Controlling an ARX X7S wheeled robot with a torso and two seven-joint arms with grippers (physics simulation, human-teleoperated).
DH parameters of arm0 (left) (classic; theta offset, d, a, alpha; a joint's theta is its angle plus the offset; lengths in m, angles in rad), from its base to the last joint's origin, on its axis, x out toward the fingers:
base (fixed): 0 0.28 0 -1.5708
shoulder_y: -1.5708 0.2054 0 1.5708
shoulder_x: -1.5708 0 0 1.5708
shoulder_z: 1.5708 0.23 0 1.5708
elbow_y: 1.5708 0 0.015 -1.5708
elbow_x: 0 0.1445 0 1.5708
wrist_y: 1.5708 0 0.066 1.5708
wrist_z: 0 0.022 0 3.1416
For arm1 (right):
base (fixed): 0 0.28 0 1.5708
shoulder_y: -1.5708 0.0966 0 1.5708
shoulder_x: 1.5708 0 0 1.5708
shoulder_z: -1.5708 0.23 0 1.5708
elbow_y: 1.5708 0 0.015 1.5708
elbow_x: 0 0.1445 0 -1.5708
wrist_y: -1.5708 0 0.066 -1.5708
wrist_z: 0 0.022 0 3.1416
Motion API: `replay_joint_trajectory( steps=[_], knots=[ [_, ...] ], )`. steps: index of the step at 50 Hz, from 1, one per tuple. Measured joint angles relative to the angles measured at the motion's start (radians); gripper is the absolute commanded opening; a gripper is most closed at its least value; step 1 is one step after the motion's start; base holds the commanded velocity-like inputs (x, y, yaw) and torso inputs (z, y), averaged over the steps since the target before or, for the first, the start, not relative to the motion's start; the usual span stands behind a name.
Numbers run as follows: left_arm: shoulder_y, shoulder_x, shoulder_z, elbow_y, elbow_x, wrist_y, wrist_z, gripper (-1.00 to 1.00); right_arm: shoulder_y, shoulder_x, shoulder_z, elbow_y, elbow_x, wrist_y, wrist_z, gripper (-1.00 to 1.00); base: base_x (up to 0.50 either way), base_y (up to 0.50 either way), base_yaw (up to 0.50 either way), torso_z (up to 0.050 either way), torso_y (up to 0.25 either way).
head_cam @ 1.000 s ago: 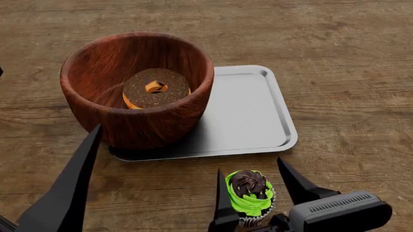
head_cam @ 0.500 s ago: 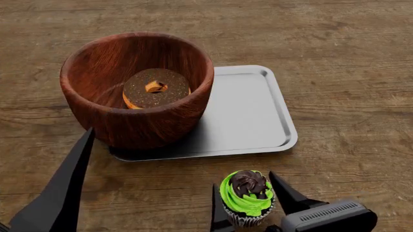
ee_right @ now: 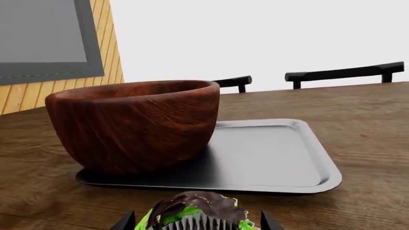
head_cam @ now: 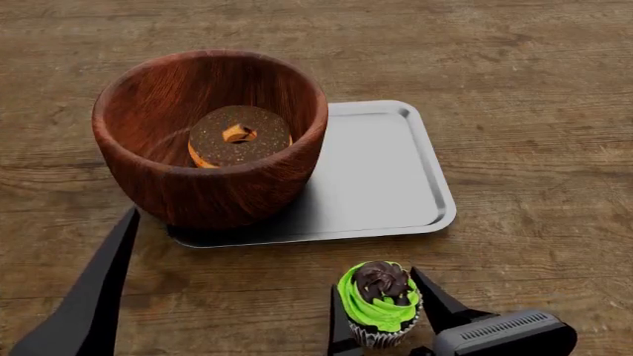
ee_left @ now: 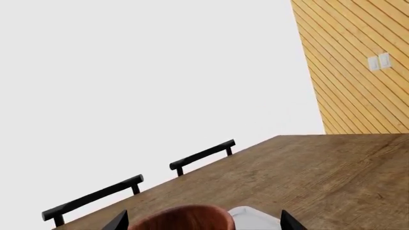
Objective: Pick up the bowl with donut and place it on the tray. Pick up the cupcake and place it on the tray.
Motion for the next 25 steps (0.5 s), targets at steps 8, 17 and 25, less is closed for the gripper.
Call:
replay_joint_trajectory(
  steps=[8, 17, 25],
  knots=[
    [-0.050, 0.004, 0.101, -0.001, 0.036, 0.046, -0.016, 1.00, -0.004, 0.010, 0.006, -0.030, 0.031, 0.024, 0.026, -1.00, 0.00, 0.00, 0.00, 0.000, 0.000],
    [-0.148, 0.012, 0.256, 0.001, 0.082, 0.120, -0.043, 1.00, 0.013, 0.035, 0.032, -0.108, 0.080, 0.079, 0.077, -1.00, 0.00, 0.00, 0.00, 0.000, 0.000],
    [-0.250, 0.033, 0.420, 0.000, 0.128, 0.200, -0.078, 1.00, 0.074, 0.058, 0.053, -0.169, 0.124, 0.154, 0.135, -1.00, 0.00, 0.00, 0.00, 0.000, 0.000]
  ],
)
